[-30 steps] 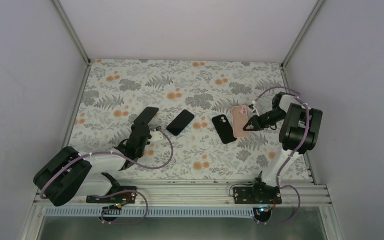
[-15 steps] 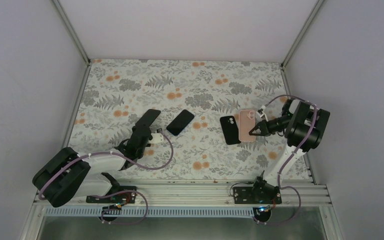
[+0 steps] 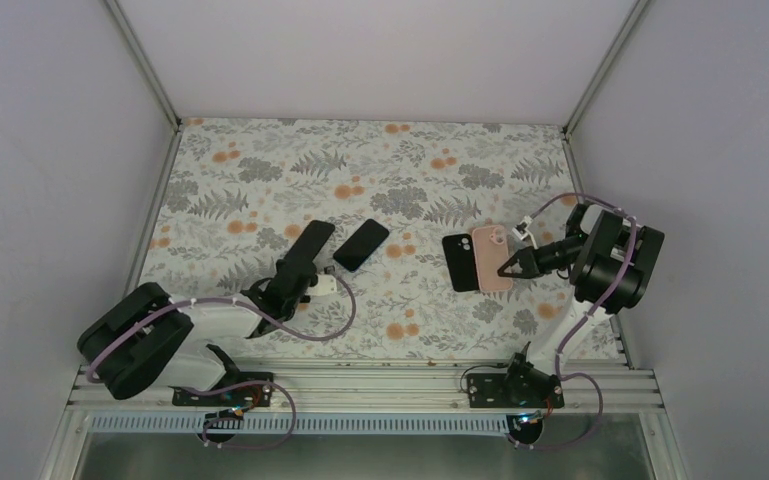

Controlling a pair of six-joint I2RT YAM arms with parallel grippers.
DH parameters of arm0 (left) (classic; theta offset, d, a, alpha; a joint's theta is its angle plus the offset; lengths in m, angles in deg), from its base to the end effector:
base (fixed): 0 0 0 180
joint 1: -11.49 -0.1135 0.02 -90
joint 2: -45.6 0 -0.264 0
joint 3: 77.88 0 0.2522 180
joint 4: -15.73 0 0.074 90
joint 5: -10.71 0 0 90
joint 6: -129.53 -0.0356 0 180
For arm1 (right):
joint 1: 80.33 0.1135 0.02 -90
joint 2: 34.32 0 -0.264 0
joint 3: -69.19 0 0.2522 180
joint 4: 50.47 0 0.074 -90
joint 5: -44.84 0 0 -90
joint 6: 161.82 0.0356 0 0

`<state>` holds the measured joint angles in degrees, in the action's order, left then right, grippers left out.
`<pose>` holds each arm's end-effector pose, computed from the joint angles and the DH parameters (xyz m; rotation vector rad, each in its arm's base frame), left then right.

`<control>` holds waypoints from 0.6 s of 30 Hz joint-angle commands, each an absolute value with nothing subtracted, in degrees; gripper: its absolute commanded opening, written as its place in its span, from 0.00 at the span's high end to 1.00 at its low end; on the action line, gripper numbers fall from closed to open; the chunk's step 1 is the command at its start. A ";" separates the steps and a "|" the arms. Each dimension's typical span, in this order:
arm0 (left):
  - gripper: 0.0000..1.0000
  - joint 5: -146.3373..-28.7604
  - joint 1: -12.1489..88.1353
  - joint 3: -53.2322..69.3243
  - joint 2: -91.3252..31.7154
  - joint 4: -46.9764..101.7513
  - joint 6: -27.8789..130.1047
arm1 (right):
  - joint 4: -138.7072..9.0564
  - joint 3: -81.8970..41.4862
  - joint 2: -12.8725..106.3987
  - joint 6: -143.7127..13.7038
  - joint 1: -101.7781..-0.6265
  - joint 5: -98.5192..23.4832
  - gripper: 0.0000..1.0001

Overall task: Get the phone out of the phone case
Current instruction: Place the phone at the center of the board.

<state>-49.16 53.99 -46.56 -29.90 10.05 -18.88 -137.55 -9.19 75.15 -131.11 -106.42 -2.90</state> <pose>0.1719 -0.1333 0.1281 1.5268 1.6340 0.7392 0.2589 -0.1001 0.1437 -0.5247 2.6838 1.2362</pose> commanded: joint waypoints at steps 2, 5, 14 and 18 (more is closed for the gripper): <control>0.74 -53.30 55.22 -46.01 -33.04 19.57 -16.28 | -137.97 -9.34 76.30 -133.04 -107.13 -1.86 0.78; 0.64 -54.24 55.87 -46.09 -32.42 21.16 -15.79 | -137.87 -10.21 76.66 -132.63 -107.22 -1.79 0.71; 0.04 -59.14 58.87 -44.25 -30.50 31.29 -11.71 | -137.88 -13.30 75.38 -132.06 -107.46 -2.67 0.45; 0.00 -66.19 59.81 -41.06 -27.42 41.07 -9.61 | -136.94 -15.81 71.74 -131.47 -107.43 -5.15 0.16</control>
